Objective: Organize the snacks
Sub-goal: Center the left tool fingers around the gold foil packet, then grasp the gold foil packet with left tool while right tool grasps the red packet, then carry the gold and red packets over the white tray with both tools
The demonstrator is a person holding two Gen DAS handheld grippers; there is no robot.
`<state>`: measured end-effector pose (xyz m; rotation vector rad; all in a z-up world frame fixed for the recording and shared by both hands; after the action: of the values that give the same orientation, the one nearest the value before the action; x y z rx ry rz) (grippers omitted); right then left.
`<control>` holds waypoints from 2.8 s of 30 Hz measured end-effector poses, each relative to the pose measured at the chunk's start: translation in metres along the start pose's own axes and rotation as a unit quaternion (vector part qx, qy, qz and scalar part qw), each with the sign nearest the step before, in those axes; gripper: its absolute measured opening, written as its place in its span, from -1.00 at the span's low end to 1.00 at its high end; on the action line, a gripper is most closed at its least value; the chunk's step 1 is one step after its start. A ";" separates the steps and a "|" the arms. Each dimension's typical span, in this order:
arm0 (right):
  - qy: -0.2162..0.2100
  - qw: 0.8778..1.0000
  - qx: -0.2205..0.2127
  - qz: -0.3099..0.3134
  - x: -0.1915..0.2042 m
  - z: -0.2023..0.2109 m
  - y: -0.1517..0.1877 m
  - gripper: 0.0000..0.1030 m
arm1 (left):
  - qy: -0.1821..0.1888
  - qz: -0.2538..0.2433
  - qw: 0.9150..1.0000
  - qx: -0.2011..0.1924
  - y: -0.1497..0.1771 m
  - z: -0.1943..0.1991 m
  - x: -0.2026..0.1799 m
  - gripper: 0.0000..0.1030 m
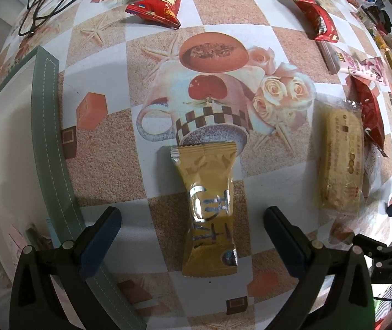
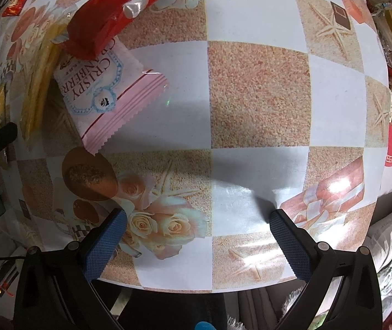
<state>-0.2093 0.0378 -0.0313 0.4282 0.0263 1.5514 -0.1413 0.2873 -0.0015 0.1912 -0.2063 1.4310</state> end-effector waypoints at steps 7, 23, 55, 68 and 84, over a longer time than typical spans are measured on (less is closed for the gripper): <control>0.005 1.000 0.025 -0.002 0.001 0.001 -0.008 1.00 | 0.000 -0.001 1.000 0.000 0.002 0.001 0.001 1.00; -0.029 0.995 -0.081 -0.045 0.026 0.071 -0.095 1.00 | 0.003 -0.006 1.000 0.003 -0.002 0.005 0.000 1.00; -0.031 0.991 -0.124 0.029 0.096 0.094 -0.105 -0.53 | 0.033 -0.029 0.999 -0.010 -0.029 0.049 0.016 -0.53; -0.043 0.986 -0.133 0.085 0.156 0.109 -0.081 -0.53 | 0.047 0.026 0.998 -0.045 -0.010 0.080 0.063 -0.53; -0.031 0.974 -0.122 0.186 0.241 0.105 -0.077 -0.53 | 0.032 0.137 0.988 -0.069 0.027 0.080 0.147 -0.53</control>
<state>-0.0973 0.2477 0.1045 0.2966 -0.3070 1.8809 -0.1516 0.4118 0.1139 0.0027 -0.2858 1.6859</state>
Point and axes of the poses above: each gripper's, at about its wrist camera, not at the fingertips, and z roughly against the way its jaws point, x to its left, y to its underside, the point moved 2 cm from there along -z, roughly the way its jaws point, and after that the axes turned 14 degrees about -y, right-handed, at the moved point
